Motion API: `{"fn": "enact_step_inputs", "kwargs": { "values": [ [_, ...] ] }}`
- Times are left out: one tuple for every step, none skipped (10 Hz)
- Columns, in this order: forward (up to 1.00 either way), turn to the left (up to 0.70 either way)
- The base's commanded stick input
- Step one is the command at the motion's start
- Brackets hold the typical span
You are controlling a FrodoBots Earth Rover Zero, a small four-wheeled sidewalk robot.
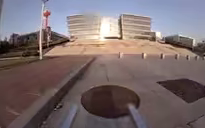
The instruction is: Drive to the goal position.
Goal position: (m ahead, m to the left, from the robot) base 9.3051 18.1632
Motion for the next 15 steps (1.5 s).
{"fn": "enact_step_inputs", "kwargs": {
  "values": [
    [0.70,0.00],
    [0.70,0.00],
    [0.70,0.00],
    [0.70,0.00],
    [0.70,0.00],
    [0.70,0.00],
    [0.70,0.00],
    [0.70,0.00],
    [0.70,0.00],
    [0.70,0.00],
    [0.70,0.00],
    [0.70,0.00],
    [0.70,0.00],
    [0.70,0.00],
    [0.70,0.00]
  ]
}}
